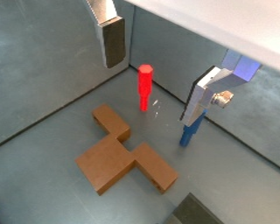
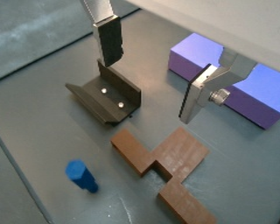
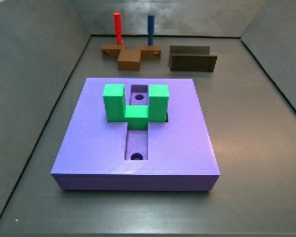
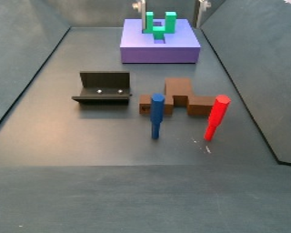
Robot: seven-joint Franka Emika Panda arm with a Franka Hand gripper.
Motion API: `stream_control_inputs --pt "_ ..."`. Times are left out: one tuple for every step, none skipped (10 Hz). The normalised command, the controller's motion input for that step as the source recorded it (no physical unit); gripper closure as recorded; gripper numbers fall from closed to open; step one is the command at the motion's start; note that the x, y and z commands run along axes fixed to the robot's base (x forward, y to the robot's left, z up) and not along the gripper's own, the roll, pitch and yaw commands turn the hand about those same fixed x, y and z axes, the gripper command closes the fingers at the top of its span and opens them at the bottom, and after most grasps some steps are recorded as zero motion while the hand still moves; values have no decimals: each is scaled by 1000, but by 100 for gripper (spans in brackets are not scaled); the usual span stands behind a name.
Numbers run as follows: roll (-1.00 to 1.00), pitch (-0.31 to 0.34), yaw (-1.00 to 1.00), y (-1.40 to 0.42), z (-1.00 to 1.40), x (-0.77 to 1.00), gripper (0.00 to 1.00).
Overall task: Pick up the brown object. Move up. Place the brown object on the fixture. Regrasp the brown object. Move to above the board. Insert the brown object.
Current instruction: Pick up the brown object.
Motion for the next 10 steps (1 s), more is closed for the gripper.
stream_control_inputs --pt "-123 -123 0 -137 -249 -74 0" --pt "-161 -163 20 -243 -286 -217 0" --pt "-193 -164 0 -469 -449 -323 0" --pt "-189 -167 -129 -649 -514 -306 0" --pt "-159 -156 -134 -694 -589 -249 0" --pt "-104 -167 -149 -574 -691 -223 0" --pt "-77 -147 -249 -243 -863 -37 0" --pt "0 -77 -337 0 -989 -3 0" --pt "140 0 -494 0 -789 -3 0" --pt "137 -3 -331 0 -723 -126 0"
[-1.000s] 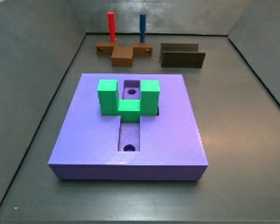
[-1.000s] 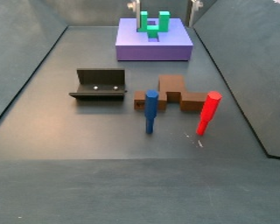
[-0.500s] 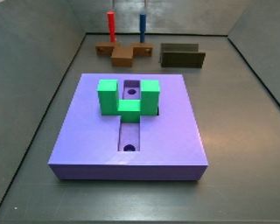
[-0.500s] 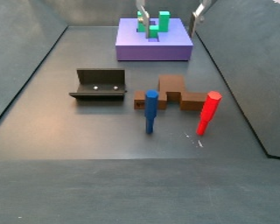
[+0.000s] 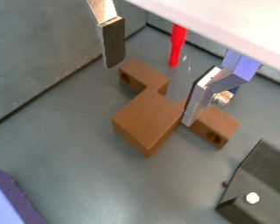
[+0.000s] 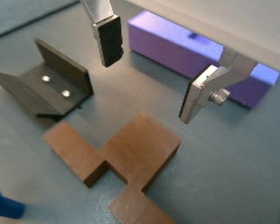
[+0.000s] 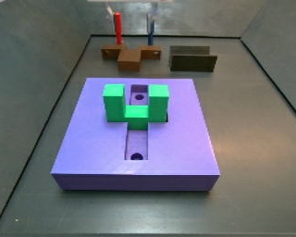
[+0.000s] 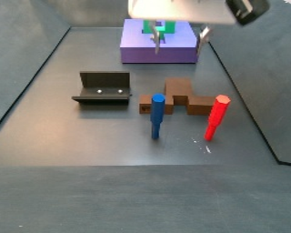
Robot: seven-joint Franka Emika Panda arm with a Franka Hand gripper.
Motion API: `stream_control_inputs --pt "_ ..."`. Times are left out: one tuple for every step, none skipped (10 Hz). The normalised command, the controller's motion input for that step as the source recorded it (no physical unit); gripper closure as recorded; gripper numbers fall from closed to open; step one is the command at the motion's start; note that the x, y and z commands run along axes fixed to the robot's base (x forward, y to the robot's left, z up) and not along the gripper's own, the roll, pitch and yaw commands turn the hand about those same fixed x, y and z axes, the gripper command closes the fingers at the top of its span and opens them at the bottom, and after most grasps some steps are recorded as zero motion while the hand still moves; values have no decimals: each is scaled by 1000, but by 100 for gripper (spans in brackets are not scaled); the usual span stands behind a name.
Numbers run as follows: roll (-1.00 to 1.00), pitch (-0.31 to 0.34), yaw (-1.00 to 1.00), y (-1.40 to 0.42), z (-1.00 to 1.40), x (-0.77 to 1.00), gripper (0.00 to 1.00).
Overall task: Pick up the brown object. Move up. Place the brown object on the fixture. Regrasp the brown object. Move to above the board. Insert the brown object.
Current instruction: Pick up the brown object.
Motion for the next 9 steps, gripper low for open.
stream_control_inputs --pt "69 -37 -86 -103 -697 -46 0" --pt "26 -90 -29 -126 -817 -6 0" --pt "6 -106 6 0 -726 -123 0" --pt "24 -91 91 0 -674 -77 0" --pt "71 -31 20 0 -549 0 0" --pt "77 -19 0 0 -514 0 0" --pt "0 -46 0 0 -403 0 0" --pt "0 -10 0 0 -291 11 0" --pt "0 0 0 17 -234 26 0"
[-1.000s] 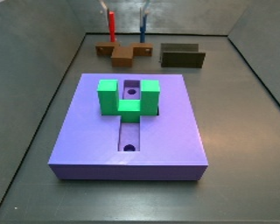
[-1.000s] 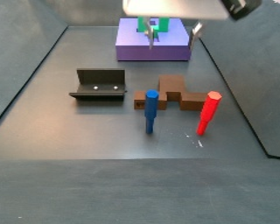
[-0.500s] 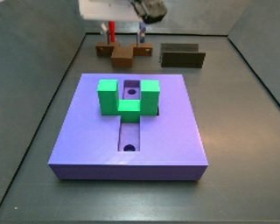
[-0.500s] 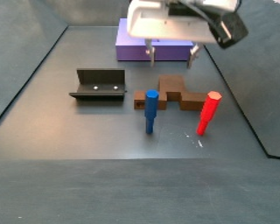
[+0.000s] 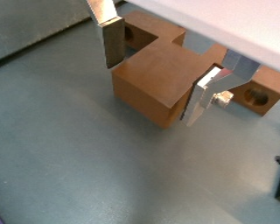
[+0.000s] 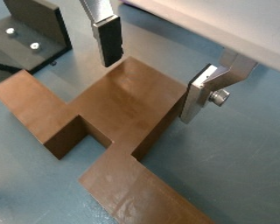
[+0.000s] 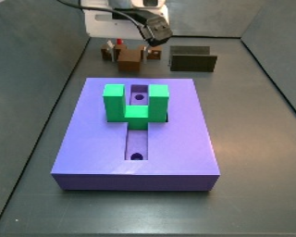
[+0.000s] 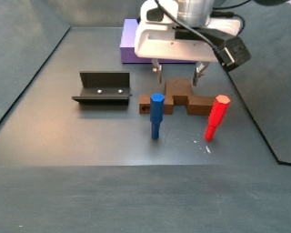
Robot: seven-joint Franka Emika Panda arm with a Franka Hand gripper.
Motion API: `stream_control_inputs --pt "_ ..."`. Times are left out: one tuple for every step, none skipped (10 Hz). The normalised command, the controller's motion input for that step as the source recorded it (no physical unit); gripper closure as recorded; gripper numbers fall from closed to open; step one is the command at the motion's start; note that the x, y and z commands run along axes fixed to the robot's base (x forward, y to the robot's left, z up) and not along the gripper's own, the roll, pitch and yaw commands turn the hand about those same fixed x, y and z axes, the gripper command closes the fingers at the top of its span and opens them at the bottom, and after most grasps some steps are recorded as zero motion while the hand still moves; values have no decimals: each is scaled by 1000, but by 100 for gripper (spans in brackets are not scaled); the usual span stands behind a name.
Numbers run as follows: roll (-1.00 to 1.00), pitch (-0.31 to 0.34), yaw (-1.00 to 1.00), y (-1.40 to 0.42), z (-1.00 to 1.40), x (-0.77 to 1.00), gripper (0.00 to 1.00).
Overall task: Pick up the brown object. Move up. Place the brown object on the fixture. Regrasp the brown object. Move to above the board. Insert the brown object.
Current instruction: Pick up the brown object.
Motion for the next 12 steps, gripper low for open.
stream_control_inputs --pt "19 0 0 31 -231 0 0" --pt "33 0 0 69 -206 0 0" --pt "43 0 0 94 -214 0 0" --pt "57 0 0 54 -257 0 0" --pt "53 0 0 43 -206 0 0" --pt "0 0 0 0 -54 0 0" --pt "0 0 0 0 -46 0 0" --pt "0 0 0 0 0 0 0" --pt "0 0 0 0 0 0 100" --pt "0 0 0 0 0 0 100" --pt "0 0 0 0 0 0 100" --pt "0 0 0 0 0 0 100"
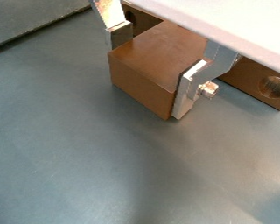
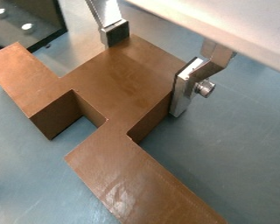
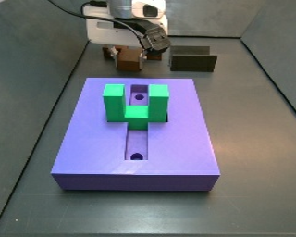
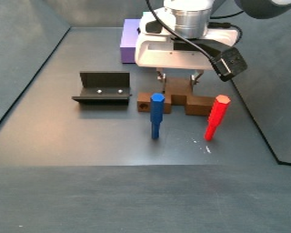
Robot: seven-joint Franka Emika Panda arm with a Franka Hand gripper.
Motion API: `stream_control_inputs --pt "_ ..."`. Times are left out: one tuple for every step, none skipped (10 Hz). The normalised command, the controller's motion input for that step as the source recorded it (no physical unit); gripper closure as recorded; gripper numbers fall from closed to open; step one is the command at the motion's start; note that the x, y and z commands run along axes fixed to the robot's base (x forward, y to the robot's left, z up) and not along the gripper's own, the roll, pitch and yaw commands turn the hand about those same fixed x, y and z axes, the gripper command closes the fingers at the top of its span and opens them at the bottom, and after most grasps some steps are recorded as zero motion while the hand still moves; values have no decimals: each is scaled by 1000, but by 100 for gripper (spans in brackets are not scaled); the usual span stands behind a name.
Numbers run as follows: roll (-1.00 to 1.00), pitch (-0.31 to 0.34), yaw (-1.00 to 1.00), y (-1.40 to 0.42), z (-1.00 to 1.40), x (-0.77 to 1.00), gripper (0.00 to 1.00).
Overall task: Pick up the brown object. Move up. Place the brown object on the fixture. Regrasp the brown object. Move to above the board. Insert the brown object.
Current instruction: Pick up the brown object.
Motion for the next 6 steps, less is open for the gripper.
stream_control_inputs --pt "0 0 0 0 0 0 100" --pt "0 0 0 0 0 0 100" --pt "0 0 0 0 0 0 100" --pt "0 0 0 0 0 0 100" --pt "0 0 0 0 0 0 100" --pt "0 0 0 0 0 0 100"
